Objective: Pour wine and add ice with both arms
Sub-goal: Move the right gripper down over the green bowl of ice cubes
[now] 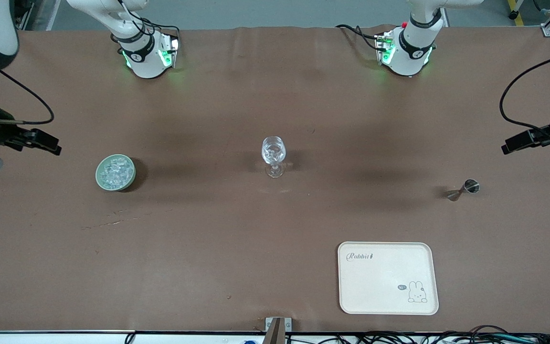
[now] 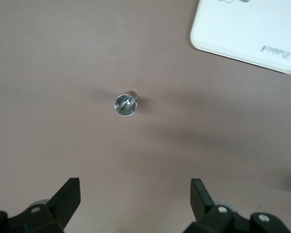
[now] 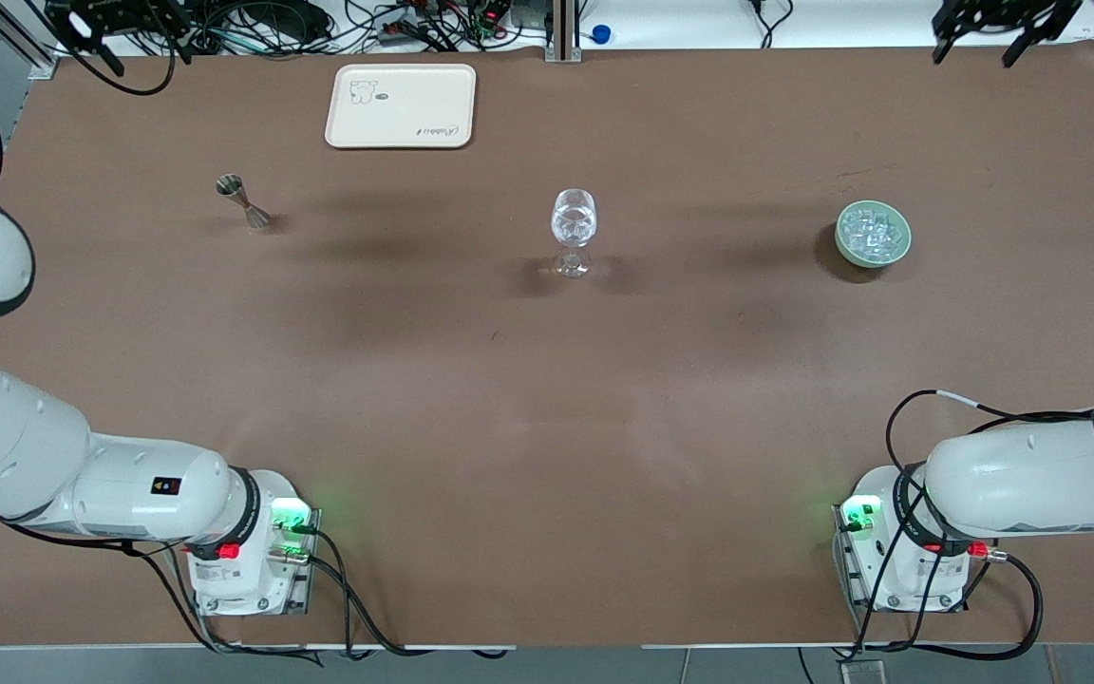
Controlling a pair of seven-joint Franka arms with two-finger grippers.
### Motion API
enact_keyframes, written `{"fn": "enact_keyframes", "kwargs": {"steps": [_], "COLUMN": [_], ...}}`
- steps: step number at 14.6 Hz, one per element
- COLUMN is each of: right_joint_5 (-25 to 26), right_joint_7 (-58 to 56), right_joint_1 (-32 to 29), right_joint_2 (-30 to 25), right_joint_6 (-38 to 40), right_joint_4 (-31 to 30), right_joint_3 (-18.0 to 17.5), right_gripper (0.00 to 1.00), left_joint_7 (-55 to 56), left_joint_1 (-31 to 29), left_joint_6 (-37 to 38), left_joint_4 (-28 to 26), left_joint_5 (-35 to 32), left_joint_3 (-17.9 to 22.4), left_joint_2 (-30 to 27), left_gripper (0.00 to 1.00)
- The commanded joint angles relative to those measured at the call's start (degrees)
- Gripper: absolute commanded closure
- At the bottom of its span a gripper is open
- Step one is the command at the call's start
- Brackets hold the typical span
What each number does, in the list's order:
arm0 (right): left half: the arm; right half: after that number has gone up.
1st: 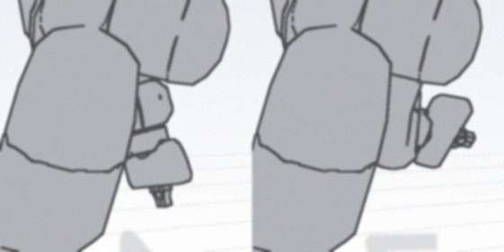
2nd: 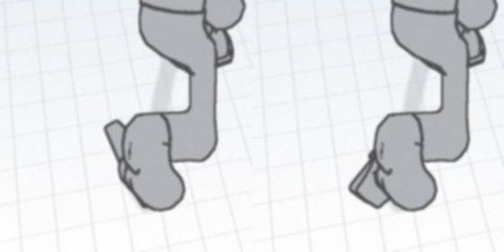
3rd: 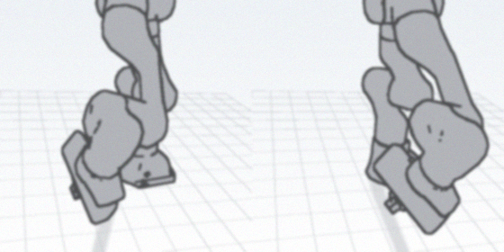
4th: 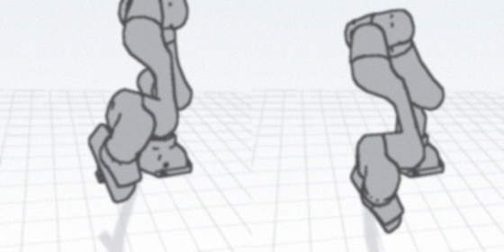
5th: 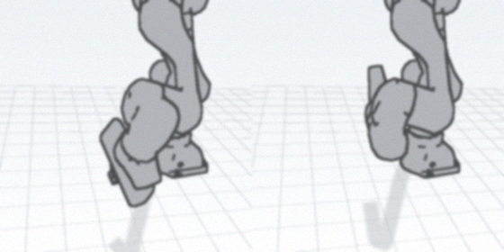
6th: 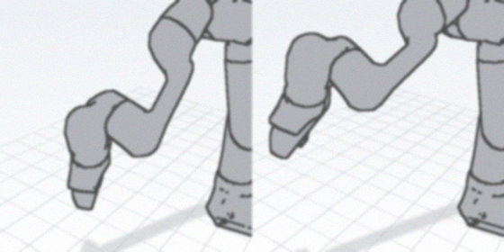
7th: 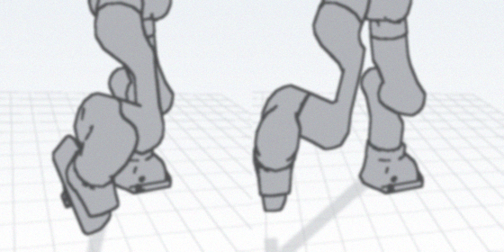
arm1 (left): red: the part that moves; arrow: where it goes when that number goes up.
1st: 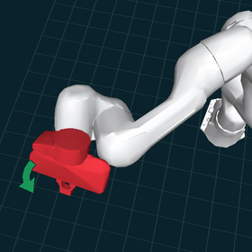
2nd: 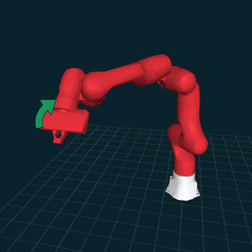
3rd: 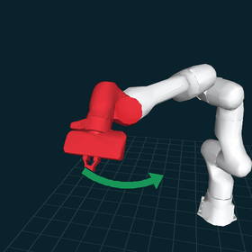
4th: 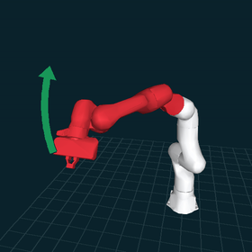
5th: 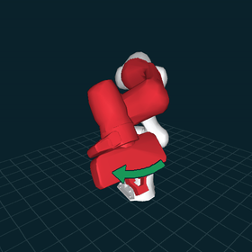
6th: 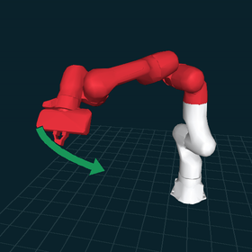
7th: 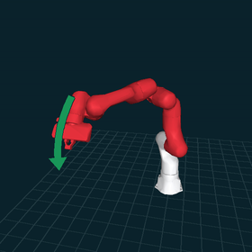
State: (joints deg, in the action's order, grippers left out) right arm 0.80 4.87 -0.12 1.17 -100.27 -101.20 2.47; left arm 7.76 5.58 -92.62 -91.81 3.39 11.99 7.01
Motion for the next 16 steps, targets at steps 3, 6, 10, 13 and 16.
{"fn": "enact_keyframes", "kwargs": {"steps": [3,6,10,13,16], "right_joint_5": [0.51,1.4,1.66,2.89,3.33], "right_joint_7": [-0.57,-0.57,-0.92,-0.92,-0.92], "right_joint_1": [-0.41,-0.5,-0.85,-1.38,-2.16], "right_joint_2": [-5.39,-5.04,-3.55,-0.74,2.95], "right_joint_6": [-15.44,-26.96,-36.38,-38.77,-41.84], "right_joint_4": [-18.57,-27.27,-33.88,-34.51,-34.68], "right_joint_3": [-0.36,-0.36,-0.19,-0.1,0.08], "right_gripper": [0.0,0.0,0.0,0.0,0.0], "left_joint_7": [5.32,9.82,14.36,17.19,18.69], "left_joint_1": [0.31,0.22,0.13,-0.92,-1.79], "left_joint_6": [-0.46,-0.55,-0.28,-0.46,-0.02], "left_joint_4": [1.54,3.57,7.25,9.97,9.99], "left_joint_5": [10.29,19.26,30.69,34.04,41.67], "left_joint_3": [9.78,16.81,23.42,24.83,26.15], "left_joint_2": [8.35,15.99,25.57,31.29,34.72], "left_gripper": [0.0,0.0,0.0,0.0,0.0]}}
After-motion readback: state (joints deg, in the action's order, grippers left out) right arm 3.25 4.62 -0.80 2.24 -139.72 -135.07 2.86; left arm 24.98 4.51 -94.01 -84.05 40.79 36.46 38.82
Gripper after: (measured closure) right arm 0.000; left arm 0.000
